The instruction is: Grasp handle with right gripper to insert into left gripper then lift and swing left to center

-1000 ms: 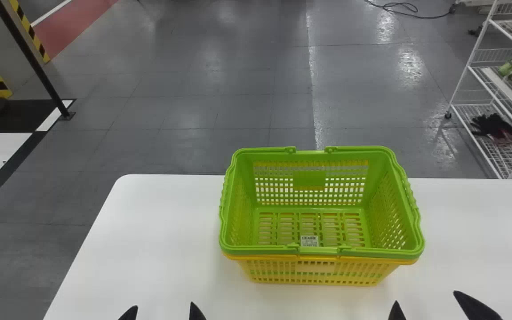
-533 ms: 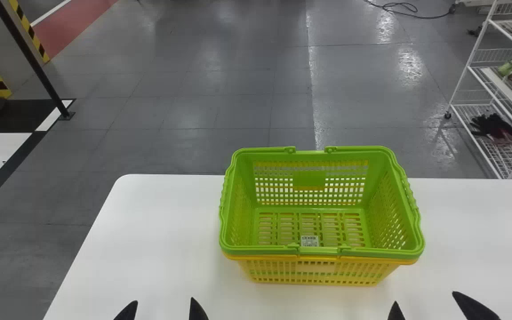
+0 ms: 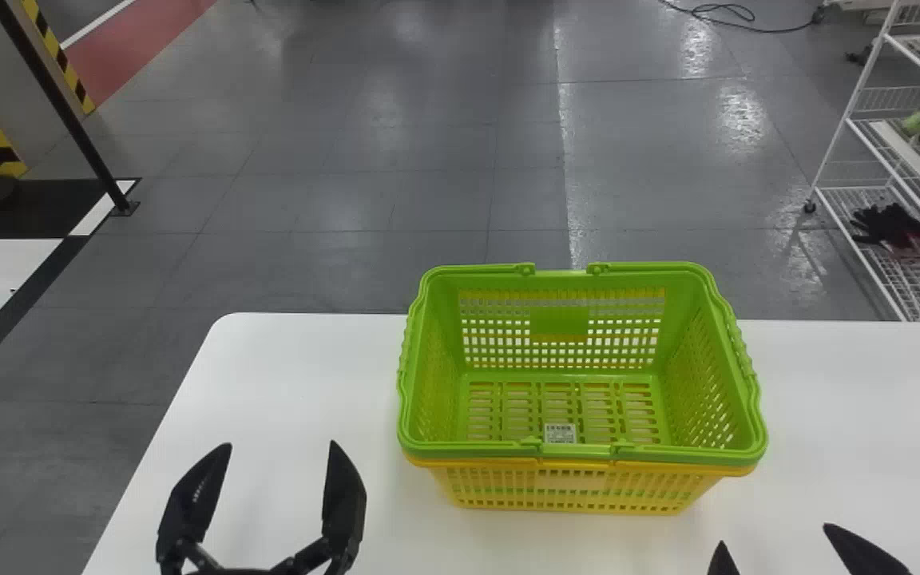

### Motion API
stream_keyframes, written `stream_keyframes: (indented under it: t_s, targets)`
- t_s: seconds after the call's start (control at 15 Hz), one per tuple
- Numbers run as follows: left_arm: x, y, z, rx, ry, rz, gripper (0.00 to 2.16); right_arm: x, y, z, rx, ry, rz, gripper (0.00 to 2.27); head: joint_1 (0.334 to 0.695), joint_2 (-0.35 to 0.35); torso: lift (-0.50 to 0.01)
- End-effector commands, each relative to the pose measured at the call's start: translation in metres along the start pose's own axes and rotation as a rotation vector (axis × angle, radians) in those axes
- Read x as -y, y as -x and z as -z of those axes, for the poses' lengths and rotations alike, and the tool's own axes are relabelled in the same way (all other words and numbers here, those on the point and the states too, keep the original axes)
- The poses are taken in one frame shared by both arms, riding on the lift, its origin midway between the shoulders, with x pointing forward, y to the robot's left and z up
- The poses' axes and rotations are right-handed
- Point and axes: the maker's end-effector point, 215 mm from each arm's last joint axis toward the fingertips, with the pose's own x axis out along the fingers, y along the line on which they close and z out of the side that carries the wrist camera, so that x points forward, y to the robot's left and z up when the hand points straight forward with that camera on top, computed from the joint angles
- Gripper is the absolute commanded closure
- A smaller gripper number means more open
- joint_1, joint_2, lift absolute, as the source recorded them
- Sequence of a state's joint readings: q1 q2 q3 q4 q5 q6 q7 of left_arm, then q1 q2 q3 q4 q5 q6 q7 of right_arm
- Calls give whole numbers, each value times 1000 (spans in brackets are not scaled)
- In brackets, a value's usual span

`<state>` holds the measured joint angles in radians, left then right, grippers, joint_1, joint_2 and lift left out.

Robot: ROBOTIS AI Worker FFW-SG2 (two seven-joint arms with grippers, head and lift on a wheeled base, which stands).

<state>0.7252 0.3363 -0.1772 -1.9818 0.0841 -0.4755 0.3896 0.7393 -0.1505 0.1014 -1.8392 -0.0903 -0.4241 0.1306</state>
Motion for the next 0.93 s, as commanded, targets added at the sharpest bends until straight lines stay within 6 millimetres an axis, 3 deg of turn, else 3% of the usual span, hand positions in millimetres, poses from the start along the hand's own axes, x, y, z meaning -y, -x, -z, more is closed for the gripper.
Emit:
stream_keyframes:
  t_s: [0.0,0.33,0.53,0.67,0.87]
  targets:
    - [-9,-30,-7,-42,-56,7,73,0,0,-2,4,2,-1,70,695,123,-93]
    - [-30,-84,-8,-218,-18,106,73,1,-1,-1,-2,3,-2,70,695,138,-93]
    - [-23,-110,-12,-279,34,179,73,0,-1,2,-14,1,-6,73,695,147,-93]
    - [-31,-121,-7,-350,84,217,73,-1,-1,4,-25,0,-7,73,695,145,-93]
    - [-13,-134,-3,-453,159,319,73,-2,1,10,-49,2,-9,76,695,149,-93]
